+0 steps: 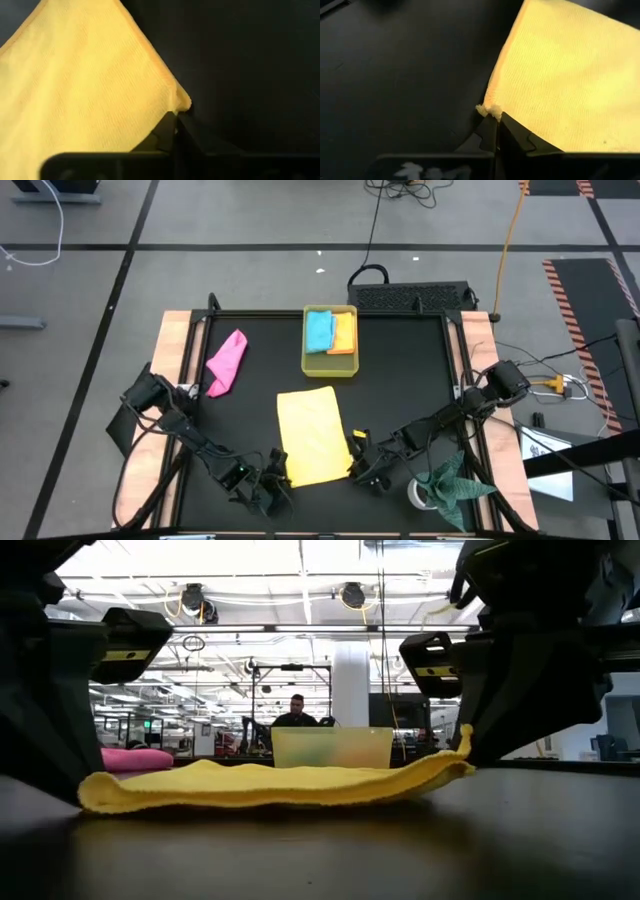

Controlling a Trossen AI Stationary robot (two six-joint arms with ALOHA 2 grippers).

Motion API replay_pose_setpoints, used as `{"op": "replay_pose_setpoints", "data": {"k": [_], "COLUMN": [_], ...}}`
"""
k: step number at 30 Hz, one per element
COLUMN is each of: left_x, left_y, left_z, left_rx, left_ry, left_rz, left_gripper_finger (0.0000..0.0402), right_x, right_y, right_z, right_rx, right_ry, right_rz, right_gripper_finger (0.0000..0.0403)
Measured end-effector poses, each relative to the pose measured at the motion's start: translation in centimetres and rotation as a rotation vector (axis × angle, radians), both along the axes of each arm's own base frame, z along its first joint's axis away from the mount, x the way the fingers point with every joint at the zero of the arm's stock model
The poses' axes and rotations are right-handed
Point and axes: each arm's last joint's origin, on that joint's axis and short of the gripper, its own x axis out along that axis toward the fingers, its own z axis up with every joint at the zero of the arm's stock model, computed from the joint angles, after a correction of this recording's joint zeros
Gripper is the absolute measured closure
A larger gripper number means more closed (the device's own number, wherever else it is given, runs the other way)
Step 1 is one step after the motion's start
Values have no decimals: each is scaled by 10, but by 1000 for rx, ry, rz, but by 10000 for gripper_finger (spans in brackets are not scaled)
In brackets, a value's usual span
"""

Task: Fold microfiber towels
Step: Fold the yellow towel

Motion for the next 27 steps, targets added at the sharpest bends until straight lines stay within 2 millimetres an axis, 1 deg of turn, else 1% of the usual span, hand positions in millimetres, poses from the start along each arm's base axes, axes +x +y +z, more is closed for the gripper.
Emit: {"op": "replay_pose_setpoints", "data": {"k": [2, 7, 11, 13, 15, 22, 25, 27], "left_x": [0, 1, 1, 1, 2, 7, 11, 14], "left_y": [0, -3, -6, -7, -8, -5, -6, -7], "left_z": [0, 2, 3, 3, 4, 3, -5, -10], "left_rx": [0, -18, -71, -83, -81, -92, -76, -65], "left_ry": [-2, -25, -17, -18, -24, -39, -45, -66], "left_rz": [1, -7, -31, -51, -65, -54, -64, -65], "left_gripper_finger": [394, 391, 397, 388, 361, 228, 199, 197], "right_x": [0, -1, -1, -1, -1, -1, -1, -1], "right_y": [1, 0, 0, 0, 0, 0, 0, 0], "right_z": [0, -1, -1, -1, -1, -1, -1, -1], "right_rx": [2, 8, 9, 9, 9, 9, 9, 9], "right_ry": [2, 19, 19, 18, 19, 19, 19, 20], "right_rz": [0, -11, -12, -12, -12, -12, -12, -12], "right_gripper_finger": [401, 401, 401, 401, 401, 401, 401, 401]}}
